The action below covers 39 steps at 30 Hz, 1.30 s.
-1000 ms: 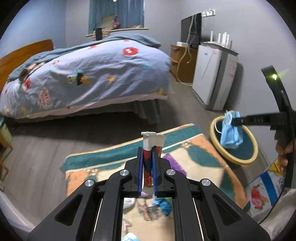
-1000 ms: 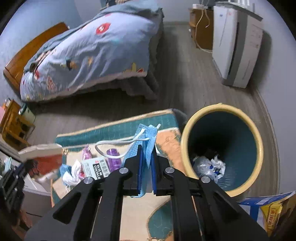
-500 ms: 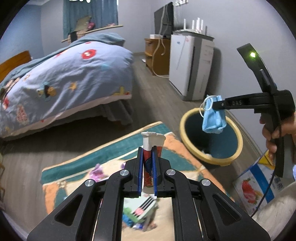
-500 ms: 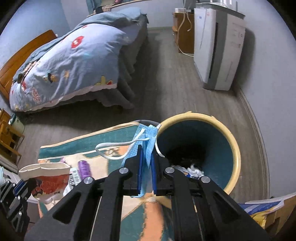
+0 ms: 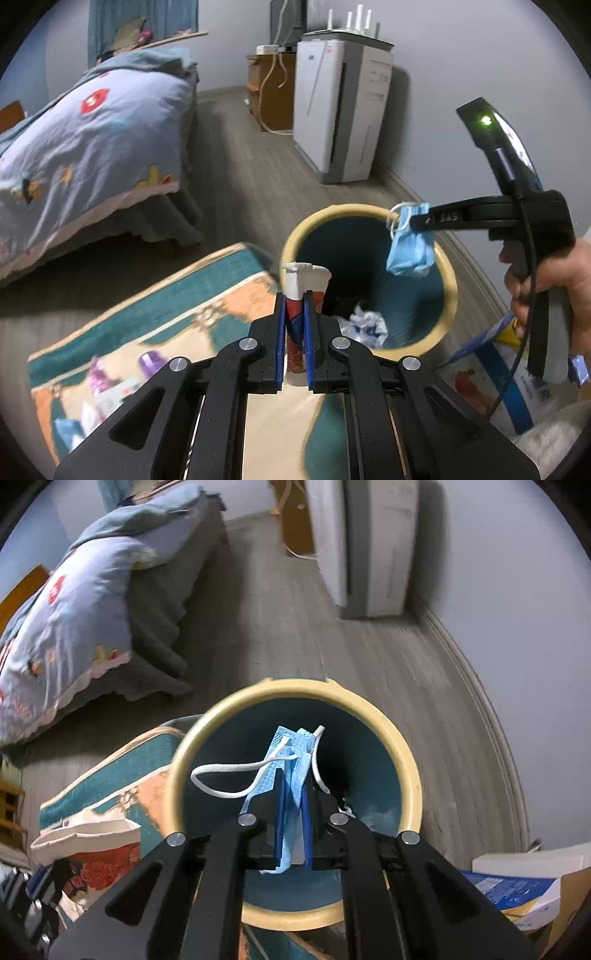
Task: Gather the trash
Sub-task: 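Carry the mask and cup over the bin and release both, then move both open tools back toward the remaining trash on the cushion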
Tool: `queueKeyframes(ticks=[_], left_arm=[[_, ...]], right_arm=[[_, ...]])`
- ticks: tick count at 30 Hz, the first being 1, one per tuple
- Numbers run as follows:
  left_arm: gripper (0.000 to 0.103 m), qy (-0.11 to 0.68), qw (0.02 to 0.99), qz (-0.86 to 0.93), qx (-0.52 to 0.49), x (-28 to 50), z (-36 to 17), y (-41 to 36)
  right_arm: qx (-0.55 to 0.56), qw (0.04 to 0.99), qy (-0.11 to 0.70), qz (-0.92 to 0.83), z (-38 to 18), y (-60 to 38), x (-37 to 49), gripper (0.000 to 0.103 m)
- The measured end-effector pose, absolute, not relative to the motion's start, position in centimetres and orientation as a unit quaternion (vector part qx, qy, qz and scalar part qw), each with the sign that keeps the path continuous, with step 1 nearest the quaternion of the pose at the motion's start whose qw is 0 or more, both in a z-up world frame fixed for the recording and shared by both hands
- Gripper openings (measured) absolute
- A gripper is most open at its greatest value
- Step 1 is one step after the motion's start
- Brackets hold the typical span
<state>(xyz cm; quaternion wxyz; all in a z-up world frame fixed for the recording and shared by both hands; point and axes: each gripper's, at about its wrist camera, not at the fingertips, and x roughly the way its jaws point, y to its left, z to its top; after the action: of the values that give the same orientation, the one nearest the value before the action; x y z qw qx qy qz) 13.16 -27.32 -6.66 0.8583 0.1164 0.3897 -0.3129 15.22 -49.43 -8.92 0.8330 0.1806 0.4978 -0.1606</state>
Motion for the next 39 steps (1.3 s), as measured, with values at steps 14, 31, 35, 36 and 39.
queueKeyframes(ticks=[14, 31, 35, 36, 39], left_arm=[[0.025, 0.393, 0.850, -0.324, 0.131, 14.0, -9.5, -33.2], [0.078, 0.377, 0.880, -0.260, 0.129, 14.8, -6.2, -24.0], [0.078, 0.374, 0.886, -0.241, 0.130, 14.7, -4.8, -19.9], [0.078, 0.372, 0.888, -0.234, 0.130, 14.6, -4.3, -18.5], [0.079, 0.370, 0.893, -0.213, 0.139, 14.1, -3.6, -14.9]], right_arm=[[0.198, 0.819, 0.513, -0.162, -10.7, -50.9, 15.7, 0.017], [0.188, 0.839, 0.488, -0.149, -8.3, -48.4, 16.0, 0.087], [0.158, 0.848, 0.488, -0.136, -7.1, -46.2, 16.2, 0.088], [0.153, 0.849, 0.487, -0.134, -6.8, -45.7, 16.2, 0.088], [0.137, 0.856, 0.482, -0.124, -6.0, -44.0, 16.3, 0.088]])
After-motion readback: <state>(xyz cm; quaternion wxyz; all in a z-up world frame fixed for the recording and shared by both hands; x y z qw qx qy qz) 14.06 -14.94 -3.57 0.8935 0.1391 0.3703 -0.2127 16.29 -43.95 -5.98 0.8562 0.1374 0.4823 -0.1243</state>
